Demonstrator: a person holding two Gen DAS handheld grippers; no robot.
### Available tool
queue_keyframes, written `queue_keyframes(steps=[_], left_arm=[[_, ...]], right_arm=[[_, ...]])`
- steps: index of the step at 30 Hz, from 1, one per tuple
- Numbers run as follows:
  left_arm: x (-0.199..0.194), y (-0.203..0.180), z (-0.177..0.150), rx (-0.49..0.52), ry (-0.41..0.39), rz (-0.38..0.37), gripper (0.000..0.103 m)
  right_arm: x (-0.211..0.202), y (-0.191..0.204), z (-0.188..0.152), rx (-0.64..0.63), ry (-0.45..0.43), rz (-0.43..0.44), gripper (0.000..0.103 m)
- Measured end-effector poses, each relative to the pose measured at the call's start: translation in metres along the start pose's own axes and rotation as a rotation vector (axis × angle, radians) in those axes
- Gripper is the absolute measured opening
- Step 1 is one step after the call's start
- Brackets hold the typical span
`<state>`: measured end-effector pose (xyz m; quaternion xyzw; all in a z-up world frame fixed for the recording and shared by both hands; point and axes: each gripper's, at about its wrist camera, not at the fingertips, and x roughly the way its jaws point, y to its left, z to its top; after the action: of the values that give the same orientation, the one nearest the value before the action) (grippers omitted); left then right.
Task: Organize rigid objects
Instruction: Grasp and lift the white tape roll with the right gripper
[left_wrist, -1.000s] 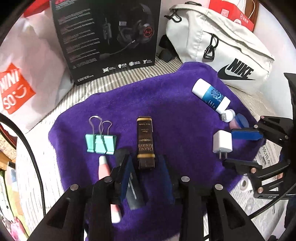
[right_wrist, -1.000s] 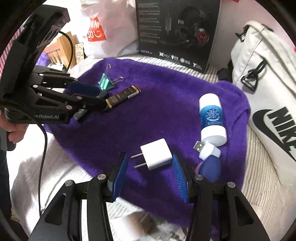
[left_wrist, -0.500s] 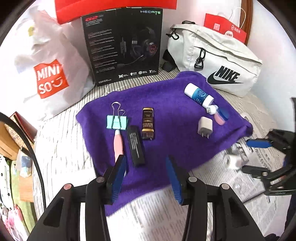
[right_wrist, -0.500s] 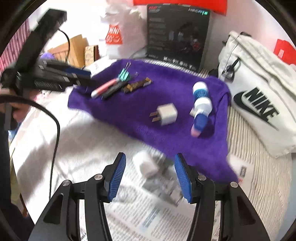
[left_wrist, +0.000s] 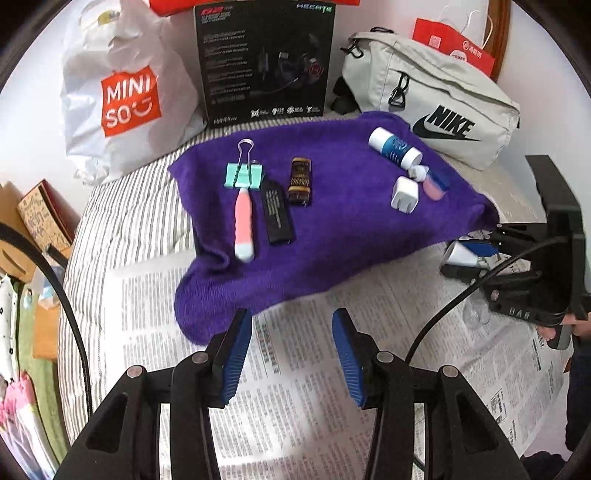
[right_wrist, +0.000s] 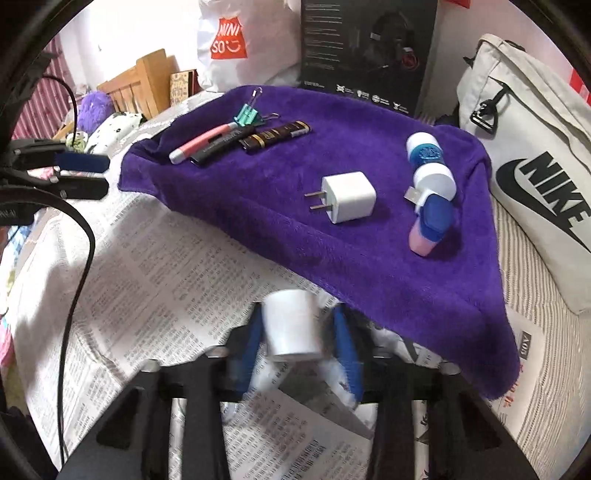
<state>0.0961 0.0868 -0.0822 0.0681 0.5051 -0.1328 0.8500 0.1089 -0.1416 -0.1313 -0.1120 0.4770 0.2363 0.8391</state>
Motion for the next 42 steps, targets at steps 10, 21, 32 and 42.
queue_keyframes(steps=[10, 21, 32, 42], left_arm=[[-0.001, -0.019, -0.003, 0.046, -0.008, -0.047, 0.043], [0.002, -0.078, -0.007, 0.18, -0.016, -0.174, 0.043], [0.016, -0.135, -0.012, 0.299, 0.01, -0.254, 0.045], [0.042, -0.16, -0.012, 0.35, 0.053, -0.255, 0.045]], right_arm=[[-0.042, -0.02, -0.012, 0.109, -0.057, -0.039, 0.029], [-0.095, -0.059, -0.076, 0.299, -0.081, -0.136, 0.029], [-0.143, -0.084, -0.122, 0.428, -0.141, -0.19, 0.029], [-0.133, -0.086, -0.133, 0.456, -0.122, -0.167, 0.03]])
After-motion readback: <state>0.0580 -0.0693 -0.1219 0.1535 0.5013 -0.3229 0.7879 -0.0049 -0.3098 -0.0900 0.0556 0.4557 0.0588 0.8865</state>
